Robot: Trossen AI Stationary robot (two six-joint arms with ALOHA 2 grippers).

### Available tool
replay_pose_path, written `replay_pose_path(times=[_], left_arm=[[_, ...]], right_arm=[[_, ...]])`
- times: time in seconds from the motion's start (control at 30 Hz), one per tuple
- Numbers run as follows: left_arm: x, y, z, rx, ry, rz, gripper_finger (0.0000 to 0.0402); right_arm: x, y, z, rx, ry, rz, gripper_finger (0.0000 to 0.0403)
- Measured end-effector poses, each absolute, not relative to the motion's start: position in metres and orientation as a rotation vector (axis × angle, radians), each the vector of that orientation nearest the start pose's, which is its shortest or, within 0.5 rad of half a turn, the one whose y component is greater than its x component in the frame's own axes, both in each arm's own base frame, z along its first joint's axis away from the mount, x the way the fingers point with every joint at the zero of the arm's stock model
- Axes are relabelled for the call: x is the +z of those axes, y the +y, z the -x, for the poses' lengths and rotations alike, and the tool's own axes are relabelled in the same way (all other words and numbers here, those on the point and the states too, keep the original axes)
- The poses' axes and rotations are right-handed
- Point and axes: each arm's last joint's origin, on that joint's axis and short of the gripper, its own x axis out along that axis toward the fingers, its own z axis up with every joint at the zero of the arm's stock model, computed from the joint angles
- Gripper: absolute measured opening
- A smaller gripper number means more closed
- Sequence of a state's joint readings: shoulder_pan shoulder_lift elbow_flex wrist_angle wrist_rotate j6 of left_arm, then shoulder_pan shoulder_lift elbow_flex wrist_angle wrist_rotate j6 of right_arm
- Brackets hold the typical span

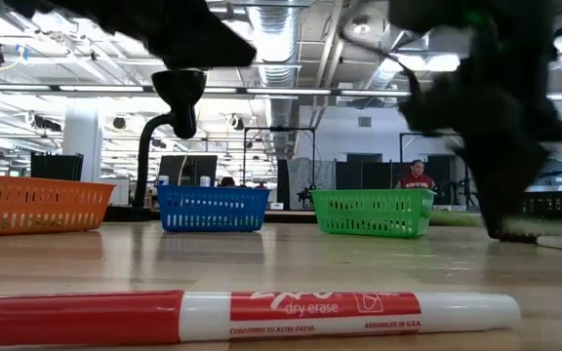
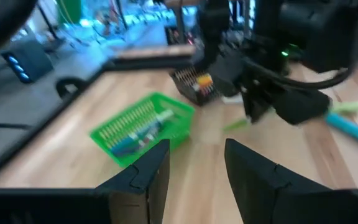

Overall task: Pick & Place Markers
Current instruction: Put the large light green marker pen into the green basket

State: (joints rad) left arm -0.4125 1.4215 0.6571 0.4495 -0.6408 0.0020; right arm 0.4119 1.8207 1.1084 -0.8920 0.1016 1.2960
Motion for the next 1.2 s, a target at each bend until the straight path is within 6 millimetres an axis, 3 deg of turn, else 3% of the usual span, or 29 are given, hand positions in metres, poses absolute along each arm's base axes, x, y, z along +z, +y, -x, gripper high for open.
replay_pose_path(times=[0.23,0.5,0.63,0.73,1.0,1.2], left_arm=[[0.247,-0.090,-0.252,0.254,0.162,-0.169,0.0150],[0.268,-0.085,-0.239,0.258,0.086,-0.125,0.0150],[0.269,-0.084,-0.239,0.260,0.085,-0.126,0.0150],[0.268,-0.084,-0.239,0.261,0.094,-0.131,0.0150],[0.263,-0.079,-0.241,0.280,0.140,-0.157,0.0150],[0.262,-0.079,-0.240,0.279,0.147,-0.160,0.0150]], right_arm=[[0.191,0.119,-0.313,-0.629,1.217,-0.403,0.0015],[0.219,0.064,-0.343,-0.700,1.081,-0.135,0.0032],[0.216,0.028,-0.349,-0.740,1.124,-0.125,0.0026],[0.210,0.011,-0.348,-0.726,1.184,-0.122,0.0018],[0.208,-0.006,-0.347,-0.715,1.228,-0.203,0.0044],[0.196,-0.008,-0.339,-0.724,1.269,-0.192,0.0038]])
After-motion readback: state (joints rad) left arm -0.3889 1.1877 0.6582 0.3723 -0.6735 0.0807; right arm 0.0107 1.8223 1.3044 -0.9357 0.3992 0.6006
